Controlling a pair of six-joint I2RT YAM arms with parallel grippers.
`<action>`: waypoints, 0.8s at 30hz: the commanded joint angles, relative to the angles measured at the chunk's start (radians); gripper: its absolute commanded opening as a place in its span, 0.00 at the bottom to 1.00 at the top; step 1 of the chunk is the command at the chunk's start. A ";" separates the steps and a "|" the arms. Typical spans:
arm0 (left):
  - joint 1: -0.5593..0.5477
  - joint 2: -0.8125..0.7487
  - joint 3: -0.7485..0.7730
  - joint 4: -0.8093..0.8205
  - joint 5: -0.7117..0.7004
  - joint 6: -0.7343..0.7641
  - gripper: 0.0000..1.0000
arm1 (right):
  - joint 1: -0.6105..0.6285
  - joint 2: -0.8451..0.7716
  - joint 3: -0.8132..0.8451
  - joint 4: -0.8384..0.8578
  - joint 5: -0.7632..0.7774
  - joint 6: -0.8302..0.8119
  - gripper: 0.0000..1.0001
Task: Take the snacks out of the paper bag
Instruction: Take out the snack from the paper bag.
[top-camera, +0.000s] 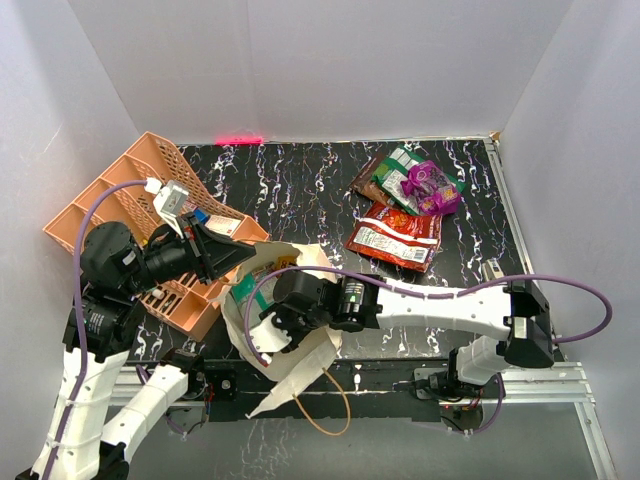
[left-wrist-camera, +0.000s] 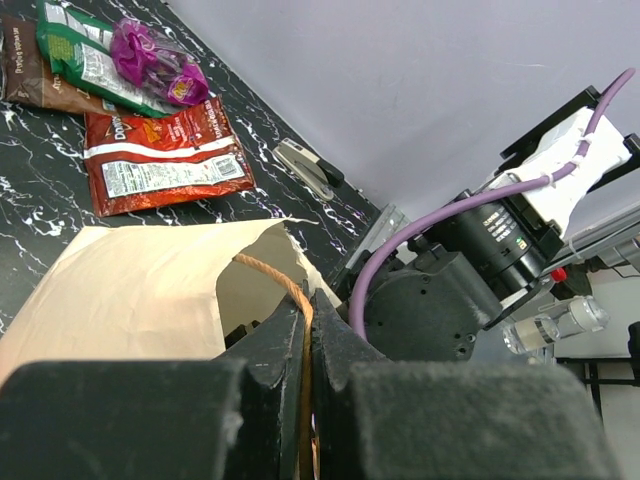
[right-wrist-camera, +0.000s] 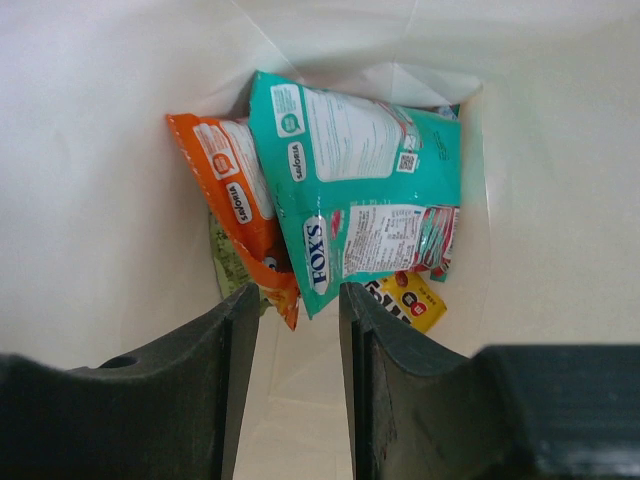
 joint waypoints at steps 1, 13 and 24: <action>0.000 -0.019 -0.001 0.064 0.038 -0.023 0.00 | 0.008 0.010 0.056 0.022 0.060 -0.001 0.39; 0.001 -0.012 -0.006 0.011 -0.030 0.010 0.00 | 0.088 -0.096 -0.037 0.213 -0.068 0.108 0.44; 0.001 -0.027 0.001 0.004 0.007 0.004 0.00 | -0.015 -0.078 -0.057 0.172 -0.024 -0.008 0.34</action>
